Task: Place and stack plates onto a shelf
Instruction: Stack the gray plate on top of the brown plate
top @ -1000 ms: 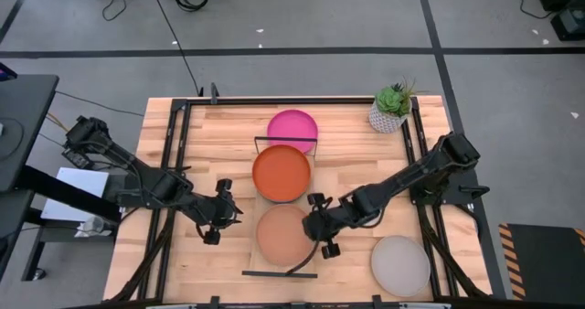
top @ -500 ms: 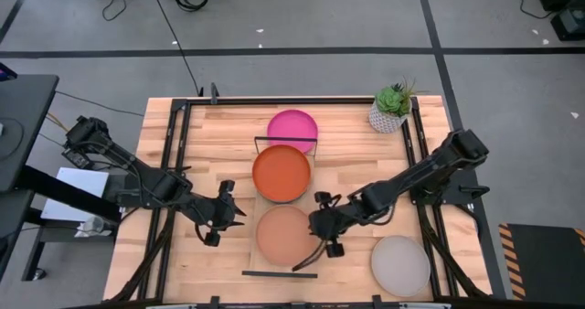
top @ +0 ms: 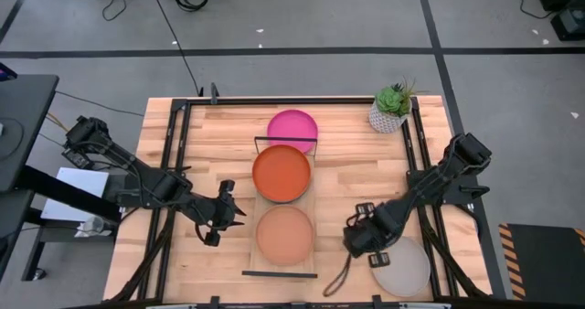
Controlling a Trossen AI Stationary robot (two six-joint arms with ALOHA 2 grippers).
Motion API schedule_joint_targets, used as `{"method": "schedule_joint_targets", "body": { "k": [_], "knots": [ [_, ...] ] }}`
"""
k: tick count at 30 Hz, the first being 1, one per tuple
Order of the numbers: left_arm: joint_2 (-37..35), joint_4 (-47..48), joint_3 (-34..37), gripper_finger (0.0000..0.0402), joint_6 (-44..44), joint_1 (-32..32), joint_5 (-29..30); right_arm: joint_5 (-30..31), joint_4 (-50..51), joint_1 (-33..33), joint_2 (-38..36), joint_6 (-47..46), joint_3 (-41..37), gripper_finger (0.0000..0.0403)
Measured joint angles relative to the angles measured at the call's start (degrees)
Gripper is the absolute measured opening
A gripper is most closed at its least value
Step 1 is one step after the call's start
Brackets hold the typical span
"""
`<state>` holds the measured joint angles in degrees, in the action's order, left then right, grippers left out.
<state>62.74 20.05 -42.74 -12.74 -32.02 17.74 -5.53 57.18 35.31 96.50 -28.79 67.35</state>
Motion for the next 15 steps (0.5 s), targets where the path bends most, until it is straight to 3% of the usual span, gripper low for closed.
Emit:
{"method": "schedule_joint_targets", "body": {
  "k": [6,15],
  "knots": [
    [0.0,0.33,0.0,0.0118,0.01,-0.07,-0.02,1.54,1.66,4.67,2.51,0.29,-2.26,0.0155],
    [0.0,0.35,0.0,0.0118,0.01,-0.07,-0.02,-0.64,-3.16,6.58,3.69,0.42,-9.27,0.013]
  ]
}}
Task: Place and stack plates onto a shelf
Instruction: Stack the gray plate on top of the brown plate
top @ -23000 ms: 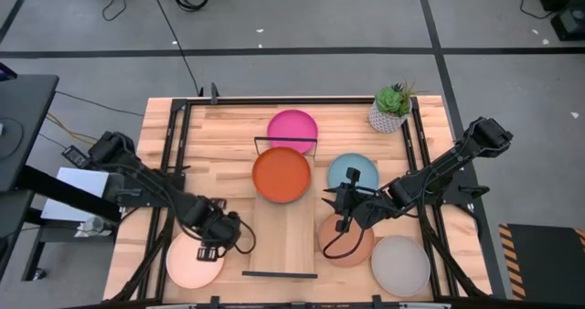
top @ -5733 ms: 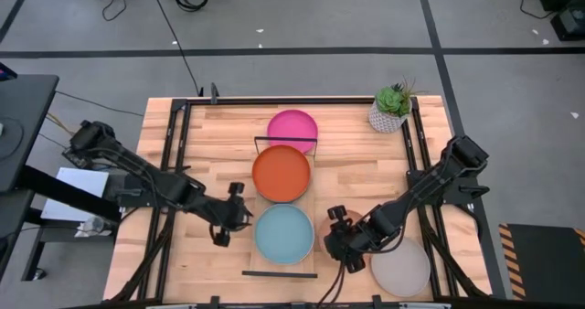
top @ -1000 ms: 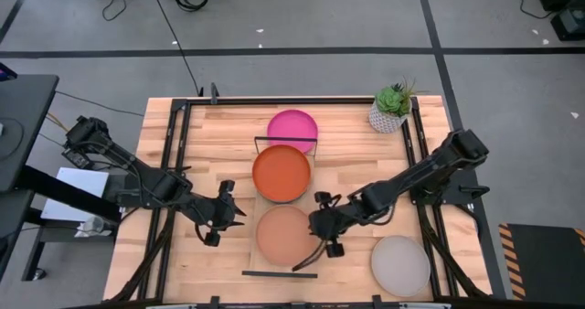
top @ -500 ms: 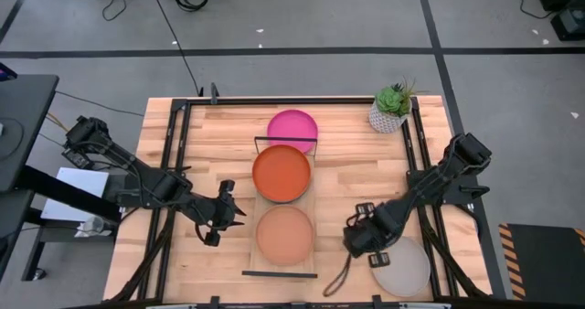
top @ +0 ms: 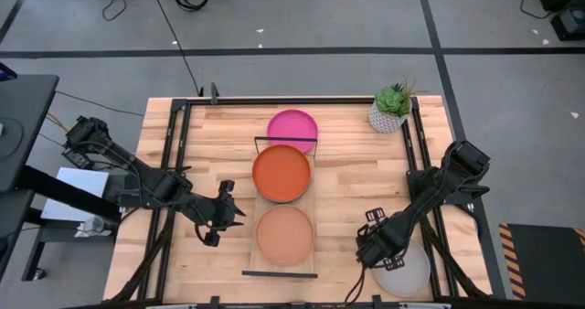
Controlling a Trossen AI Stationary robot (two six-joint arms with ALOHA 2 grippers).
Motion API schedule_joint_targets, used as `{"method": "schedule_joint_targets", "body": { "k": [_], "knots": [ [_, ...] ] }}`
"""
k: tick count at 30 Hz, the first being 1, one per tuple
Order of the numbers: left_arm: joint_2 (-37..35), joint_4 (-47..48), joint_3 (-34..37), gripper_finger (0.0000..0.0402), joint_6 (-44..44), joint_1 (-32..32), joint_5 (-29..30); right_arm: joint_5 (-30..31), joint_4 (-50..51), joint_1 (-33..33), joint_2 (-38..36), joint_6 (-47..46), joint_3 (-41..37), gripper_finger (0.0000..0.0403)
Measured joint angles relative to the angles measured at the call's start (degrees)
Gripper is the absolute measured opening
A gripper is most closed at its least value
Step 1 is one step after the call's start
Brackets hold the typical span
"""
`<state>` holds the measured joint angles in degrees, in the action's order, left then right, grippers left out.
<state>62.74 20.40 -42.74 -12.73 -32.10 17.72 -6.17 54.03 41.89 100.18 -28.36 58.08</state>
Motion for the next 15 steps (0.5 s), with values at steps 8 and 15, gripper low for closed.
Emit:
{"method": "schedule_joint_targets", "body": {
  "k": [8,15],
  "knots": [
    [0.0,-0.02,0.0,0.0118,0.02,0.0,0.0,-4.33,-3.59,-2.14,0.0,3.57,-2.98,0.0031],
    [-0.02,-0.02,0.0,0.0118,0.0,0.0,0.42,-3.02,3.14,-8.09,-0.2,6.03,3.7,0.002]
  ]
}}
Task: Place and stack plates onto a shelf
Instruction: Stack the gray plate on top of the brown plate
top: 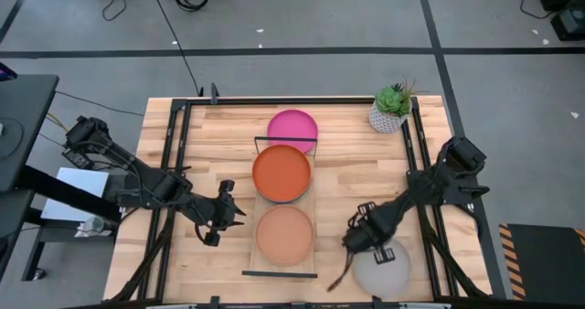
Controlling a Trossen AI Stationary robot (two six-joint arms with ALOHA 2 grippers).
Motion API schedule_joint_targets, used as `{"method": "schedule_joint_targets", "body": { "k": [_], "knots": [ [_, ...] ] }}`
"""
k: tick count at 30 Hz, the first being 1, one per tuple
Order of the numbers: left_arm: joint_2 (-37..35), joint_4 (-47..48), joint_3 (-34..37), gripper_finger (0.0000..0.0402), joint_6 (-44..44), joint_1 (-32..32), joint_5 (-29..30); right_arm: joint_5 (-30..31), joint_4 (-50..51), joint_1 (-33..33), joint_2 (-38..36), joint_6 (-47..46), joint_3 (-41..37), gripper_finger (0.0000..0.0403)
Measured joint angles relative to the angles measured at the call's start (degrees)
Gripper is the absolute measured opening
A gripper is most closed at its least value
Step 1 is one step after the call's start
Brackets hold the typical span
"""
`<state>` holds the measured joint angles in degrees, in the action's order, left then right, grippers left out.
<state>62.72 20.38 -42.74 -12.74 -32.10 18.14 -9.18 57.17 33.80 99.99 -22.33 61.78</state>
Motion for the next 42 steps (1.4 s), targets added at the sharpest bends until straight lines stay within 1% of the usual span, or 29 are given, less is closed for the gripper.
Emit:
{"method": "schedule_joint_targets", "body": {
  "k": [3,4,8,11,14,18,21,25,28,34,42],
  "knots": [
    [0.0,-0.04,0.0,0.0118,-0.07,0.0,0.14,0.78,8.96,-3.24,-0.96,0.7,3.72,0.0014],
    [0.0,-0.21,0.01,0.0118,-0.07,0.0,0.22,1.88,11.57,-4.4,-1.46,0.9,5.14,0.0014],
    [0.0,-1.51,0.01,0.0118,-0.01,0.11,0.72,9.94,16.75,-9.52,-4.22,-0.5,10.99,0.0014],
    [0.0,-2.38,0.02,0.0118,-0.1,0.14,2.23,15.25,15.96,-14.23,-6.28,-2.89,15.25,0.0018],
    [0.0,-3.04,-0.02,0.0118,-0.4,0.12,2.42,16.78,13.39,-18.71,-7.43,-3.89,19.49,0.0019],
    [0.0,-0.97,-2.72,0.0118,-1.57,-1.14,2.44,14.11,4.14,-23.16,-7.42,-0.6,23.33,0.0019],
    [-0.04,2.77,-5.6,0.0118,-1.55,-2.7,2.71,8.94,-6.47,-25.36,-6.04,2.95,23.57,0.002],
    [-0.04,6.44,-7.31,0.0118,-1.53,-3.81,2.85,3.32,-15.32,-26.5,-2.37,6.22,23.51,0.0019],
    [-0.08,8.58,-8.22,0.0118,-1.88,-3.82,2.86,1.63,-18.08,-27.01,0.66,8.27,23.49,0.0019],
    [-0.15,8.86,-8.41,0.0118,-2.05,-3.82,2.86,1.59,-18.77,-27.98,4.59,10.41,23.45,0.0035],
    [-0.15,9.11,-8.41,0.0118,-1.3,-3.39,3.21,1.57,-19.94,-28.08,4.03,11.98,23.45,0.0084]
  ]
}}
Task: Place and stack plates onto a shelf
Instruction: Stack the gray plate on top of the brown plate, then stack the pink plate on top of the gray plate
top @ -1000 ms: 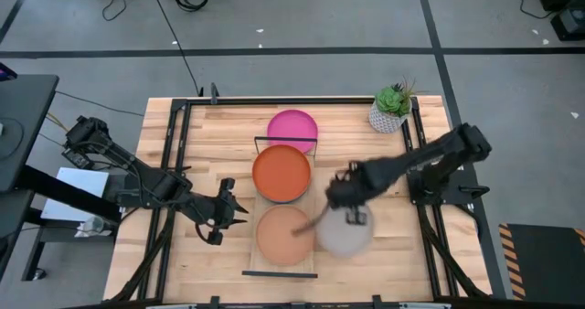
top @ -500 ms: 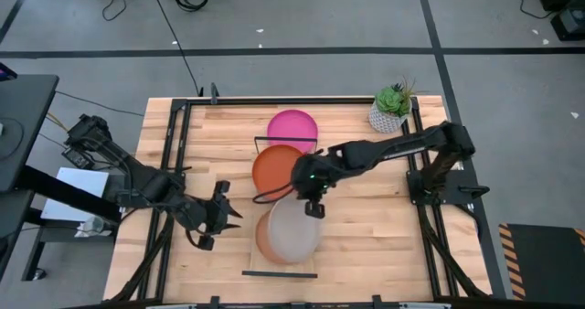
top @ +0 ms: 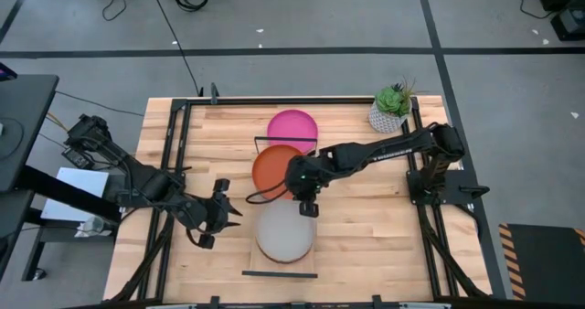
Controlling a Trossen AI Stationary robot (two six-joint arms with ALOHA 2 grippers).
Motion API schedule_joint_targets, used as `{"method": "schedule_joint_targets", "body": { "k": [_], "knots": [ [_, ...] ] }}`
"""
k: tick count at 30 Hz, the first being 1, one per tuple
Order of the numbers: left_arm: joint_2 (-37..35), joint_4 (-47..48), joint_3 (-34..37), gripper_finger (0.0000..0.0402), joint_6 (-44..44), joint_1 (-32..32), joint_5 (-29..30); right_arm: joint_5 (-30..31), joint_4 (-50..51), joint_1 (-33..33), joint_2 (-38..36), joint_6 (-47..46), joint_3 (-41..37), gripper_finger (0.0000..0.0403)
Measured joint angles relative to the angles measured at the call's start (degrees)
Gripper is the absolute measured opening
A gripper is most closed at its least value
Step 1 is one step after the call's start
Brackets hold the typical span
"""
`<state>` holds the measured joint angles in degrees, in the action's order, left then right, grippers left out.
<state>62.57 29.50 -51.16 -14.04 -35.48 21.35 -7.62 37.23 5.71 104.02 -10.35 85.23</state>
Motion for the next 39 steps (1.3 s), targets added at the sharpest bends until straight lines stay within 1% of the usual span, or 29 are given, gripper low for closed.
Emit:
{"method": "schedule_joint_targets", "body": {
  "k": [4,10,13,16,18,20,22,27,32,34,39],
  "knots": [
    [0.0,0.12,0.0,0.0118,1.45,0.0,0.02,0.0,0.01,0.11,-0.91,-1.3,0.02,0.0098],
    [0.0,0.87,0.0,0.0118,3.86,0.0,0.67,-0.57,2.11,1.54,-0.91,-3.42,0.02,0.0099],
    [0.02,0.92,0.0,0.0118,5.14,0.0,3.37,0.33,4.44,2.22,-0.95,-4.02,0.02,0.0099],
    [0.02,0.35,0.0,0.0118,5.73,0.35,9.36,1.19,7.09,2.41,-1.48,-3.63,0.0,0.0099],
    [-0.06,-0.34,0.0,0.0118,5.69,1.01,11.45,3.18,9.24,2.43,-2.37,-4.77,0.0,0.0099],
    [-0.44,-0.44,0.0,0.0118,5.75,1.84,10.54,5.1,9.93,2.43,-3.8,-6.34,0.0,0.0099],
    [-0.75,-0.37,0.0,0.0118,5.72,2.96,8.36,6.99,11.61,2.54,-5.52,-7.73,0.0,0.0099],
    [-0.76,-0.01,0.0,0.0118,5.76,5.27,3.2,13.01,15.81,3.87,-10.02,-7.42,0.01,0.0099],
    [-0.85,2.14,0.0,0.0118,6.38,6.51,1.91,20.72,19.42,4.67,-13.89,-5.31,0.02,0.0099],
    [-1.12,2.86,0.0,0.0118,6.31,6.51,1.92,21.85,20.46,4.84,-15.12,-5.66,0.02,0.0098],
    [-1.14,3.19,0.0,0.0118,5.66,6.43,1.89,22.33,22.54,5.12,-17.58,-6.43,0.02,0.0098]
  ]
}}
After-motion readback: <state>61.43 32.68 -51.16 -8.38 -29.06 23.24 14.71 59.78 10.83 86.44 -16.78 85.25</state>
